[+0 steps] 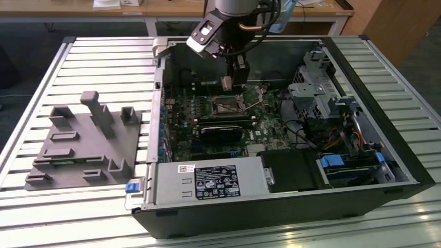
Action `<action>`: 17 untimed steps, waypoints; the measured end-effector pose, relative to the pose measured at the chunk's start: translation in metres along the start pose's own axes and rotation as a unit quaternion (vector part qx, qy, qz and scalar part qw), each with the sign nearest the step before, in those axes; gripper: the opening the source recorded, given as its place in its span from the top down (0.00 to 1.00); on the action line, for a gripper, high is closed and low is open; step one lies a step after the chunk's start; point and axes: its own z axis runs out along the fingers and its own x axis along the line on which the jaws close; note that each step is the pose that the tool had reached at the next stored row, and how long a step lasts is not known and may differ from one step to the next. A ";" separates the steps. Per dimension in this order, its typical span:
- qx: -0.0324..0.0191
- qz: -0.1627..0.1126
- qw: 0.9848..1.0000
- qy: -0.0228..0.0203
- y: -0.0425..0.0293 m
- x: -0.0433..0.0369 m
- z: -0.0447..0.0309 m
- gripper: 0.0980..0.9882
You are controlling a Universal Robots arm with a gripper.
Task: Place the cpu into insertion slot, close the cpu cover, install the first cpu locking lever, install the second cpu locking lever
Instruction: 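Place the cpu into insertion slot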
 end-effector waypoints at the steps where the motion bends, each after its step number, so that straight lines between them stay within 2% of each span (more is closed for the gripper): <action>1: 0.000 0.000 1.000 0.000 -0.0001 0.0009 0.0014 0.50; 6: 0.002 -0.001 1.000 -0.008 -0.0002 0.0071 0.0077 0.50; 17: 0.004 0.000 1.000 -0.008 -0.0011 0.0126 0.0221 0.50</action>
